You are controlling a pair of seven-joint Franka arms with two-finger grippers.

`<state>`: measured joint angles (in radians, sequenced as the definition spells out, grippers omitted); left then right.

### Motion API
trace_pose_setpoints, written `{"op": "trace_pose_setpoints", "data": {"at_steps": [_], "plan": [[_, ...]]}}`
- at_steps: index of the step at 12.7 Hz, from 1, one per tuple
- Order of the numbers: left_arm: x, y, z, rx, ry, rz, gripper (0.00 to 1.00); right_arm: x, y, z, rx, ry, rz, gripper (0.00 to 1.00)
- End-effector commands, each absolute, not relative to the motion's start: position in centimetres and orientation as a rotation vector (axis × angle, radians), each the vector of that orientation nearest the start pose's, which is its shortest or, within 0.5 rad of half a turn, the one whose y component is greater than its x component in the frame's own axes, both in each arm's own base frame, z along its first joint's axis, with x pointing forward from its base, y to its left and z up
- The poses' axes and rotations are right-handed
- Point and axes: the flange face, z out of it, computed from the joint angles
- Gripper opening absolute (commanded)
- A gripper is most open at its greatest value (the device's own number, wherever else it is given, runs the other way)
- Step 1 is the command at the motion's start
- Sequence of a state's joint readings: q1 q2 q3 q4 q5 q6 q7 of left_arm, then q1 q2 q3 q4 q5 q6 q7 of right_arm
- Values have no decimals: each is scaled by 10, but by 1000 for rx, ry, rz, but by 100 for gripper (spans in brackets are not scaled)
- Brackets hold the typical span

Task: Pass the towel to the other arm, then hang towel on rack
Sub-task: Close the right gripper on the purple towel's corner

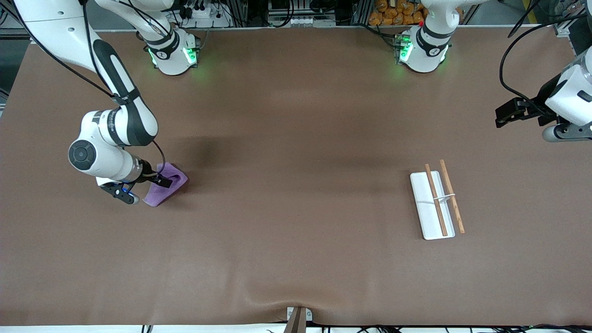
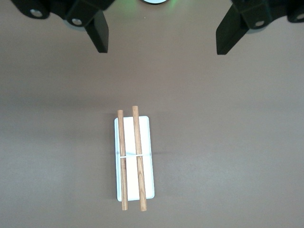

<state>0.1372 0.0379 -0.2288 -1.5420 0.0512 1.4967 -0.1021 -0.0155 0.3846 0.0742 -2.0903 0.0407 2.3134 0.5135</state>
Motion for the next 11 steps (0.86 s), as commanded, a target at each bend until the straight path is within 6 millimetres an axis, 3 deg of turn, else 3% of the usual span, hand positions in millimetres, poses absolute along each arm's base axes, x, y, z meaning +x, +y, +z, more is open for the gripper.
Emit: {"op": "trace_pose_setpoints", "data": {"at_steps": [1, 3, 4, 5, 9, 11], "plan": [[557, -40, 614, -3075, -3, 99, 100, 561, 41, 224, -3018, 770, 269, 53], [557, -40, 614, -3075, -1, 99, 100, 562, 41, 225, -3018, 770, 267, 19], [557, -39, 614, -3075, -3, 99, 100, 562, 40, 225, -3018, 772, 265, 5], [557, -38, 614, -3075, -5, 99, 100, 562, 39, 225, -3016, 774, 265, 0], [556, -39, 615, -3074, -3, 99, 100, 567, 37, 231, -3013, 780, 248, 0], [556, -38, 615, -3074, -8, 99, 100, 575, 36, 246, -3013, 779, 260, 0]]}}
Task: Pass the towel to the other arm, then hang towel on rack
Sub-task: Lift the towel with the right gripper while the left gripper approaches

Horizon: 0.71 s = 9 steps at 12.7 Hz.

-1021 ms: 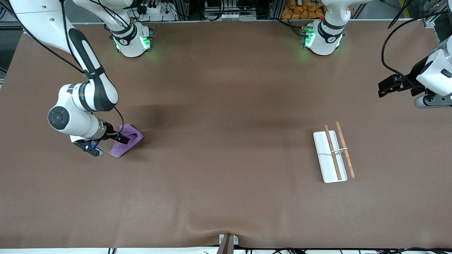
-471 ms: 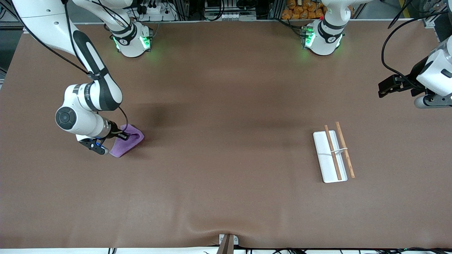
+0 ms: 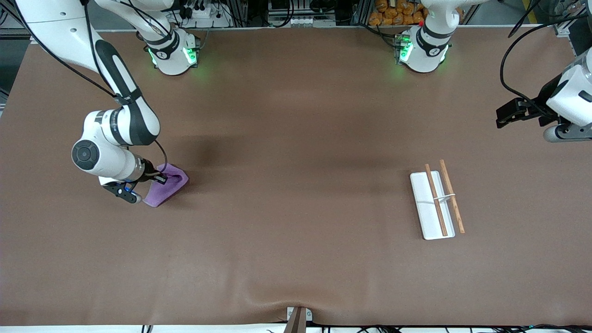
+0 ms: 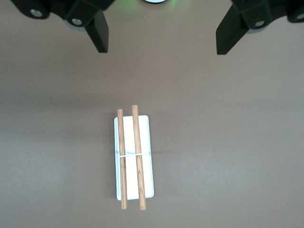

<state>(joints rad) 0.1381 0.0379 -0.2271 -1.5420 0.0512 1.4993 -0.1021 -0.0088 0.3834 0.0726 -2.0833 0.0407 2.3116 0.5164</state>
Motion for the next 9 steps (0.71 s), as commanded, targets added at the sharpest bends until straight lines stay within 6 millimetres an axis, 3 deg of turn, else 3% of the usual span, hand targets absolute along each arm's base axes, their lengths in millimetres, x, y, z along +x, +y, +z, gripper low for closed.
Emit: {"op": "trace_pose_setpoints", "data": {"at_steps": [1, 5, 9], "plan": [[556, -39, 615, -3074, -5, 99, 100, 581, 36, 257, -3014, 779, 293, 0], [555, -39, 614, -3074, -5, 101, 100, 600, 39, 303, -3017, 766, 392, 0], [556, -38, 613, -3073, -5, 106, 100, 611, 65, 344, -2857, 865, 511, 0]]}}
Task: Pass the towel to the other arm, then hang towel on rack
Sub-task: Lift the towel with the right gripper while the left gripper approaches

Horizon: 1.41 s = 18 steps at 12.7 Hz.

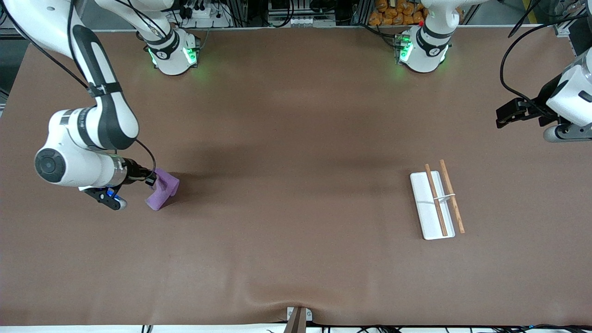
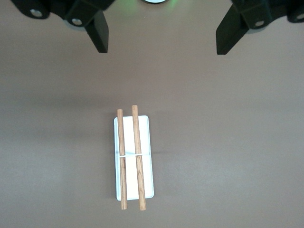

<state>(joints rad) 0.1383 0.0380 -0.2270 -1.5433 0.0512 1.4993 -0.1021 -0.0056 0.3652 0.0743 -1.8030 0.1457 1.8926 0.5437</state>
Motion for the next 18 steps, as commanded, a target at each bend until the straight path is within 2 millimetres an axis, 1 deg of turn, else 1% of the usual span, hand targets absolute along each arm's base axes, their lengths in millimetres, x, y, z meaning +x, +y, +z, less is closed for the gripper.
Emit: {"op": "trace_pose_setpoints", "data": {"at_steps": [1, 3, 5, 7, 9, 11, 12, 13, 14, 15, 16, 17, 18], "plan": [[556, -39, 613, -3073, -5, 106, 100, 612, 82, 349, -2832, 916, 514, 0], [556, -39, 613, -3073, -5, 106, 100, 612, 128, 360, -2791, 1015, 510, 0], [556, -39, 612, -3073, -5, 108, 100, 612, 175, 375, -2690, 1072, 534, 0], [555, -38, 610, -3073, -7, 115, 100, 614, 204, 385, -2609, 1098, 519, 0], [555, -40, 610, -3072, -9, 115, 100, 614, 224, 392, -2521, 1148, 518, 0], [556, -46, 608, -3079, -19, 119, 100, 611, 249, 400, -2442, 1168, 525, 0], [556, -51, 607, -3096, -18, 125, 100, 612, 257, 405, -2376, 1214, 540, 0], [557, -56, 605, -3123, -67, 130, 100, 612, 272, 415, -2325, 1227, 541, 0], [559, -60, 602, -3142, -129, 138, 100, 606, 289, 417, -2310, 1227, 548, 0], [561, -65, 600, -3151, -171, 137, 100, 605, 298, 420, -2296, 1225, 526, 0], [563, -74, 596, -3161, -211, 140, 100, 604, 310, 421, -2238, 1270, 527, 0], [568, -79, 587, -3181, -279, 164, 100, 600, 330, 422, -2191, 1302, 519, 0], [572, -84, 584, -3209, -369, 172, 100, 597, 347, 427, -2164, 1324, 508, 0]]}}
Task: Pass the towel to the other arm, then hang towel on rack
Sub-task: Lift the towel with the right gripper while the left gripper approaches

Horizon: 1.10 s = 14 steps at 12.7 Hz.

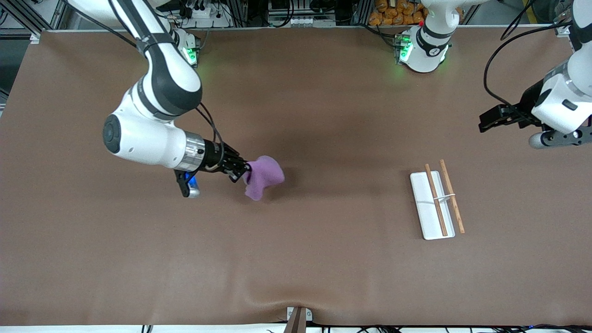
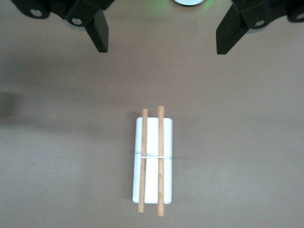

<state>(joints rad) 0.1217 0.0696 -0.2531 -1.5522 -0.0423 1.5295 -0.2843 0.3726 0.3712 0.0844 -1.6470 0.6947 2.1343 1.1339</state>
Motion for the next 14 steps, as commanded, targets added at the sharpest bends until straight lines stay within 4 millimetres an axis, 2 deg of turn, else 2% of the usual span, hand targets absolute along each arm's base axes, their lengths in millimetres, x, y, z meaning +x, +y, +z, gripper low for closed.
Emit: {"op": "trace_pose_setpoints", "data": {"at_steps": [1, 2, 5, 7, 9, 12, 14], "plan": [[579, -88, 575, -3226, -455, 189, 100, 603, 354, 431, -2122, 1374, 520, 0], [583, -100, 569, -3239, -512, 198, 100, 608, 360, 440, -2080, 1413, 527, 0], [600, -131, 545, -3236, -695, 180, 100, 603, 399, 470, -1992, 1481, 566, 0], [610, -159, 525, -3250, -742, 175, 100, 602, 408, 474, -1932, 1514, 560, 0], [616, -188, 503, -3250, -783, 201, 100, 601, 420, 476, -1781, 1538, 628, 0], [640, -208, 484, -3261, -985, 232, 100, 586, 454, 473, -1714, 1536, 599, 0], [654, -222, 463, -3275, -1049, 224, 100, 579, 467, 485, -1664, 1545, 603, 0]]}}
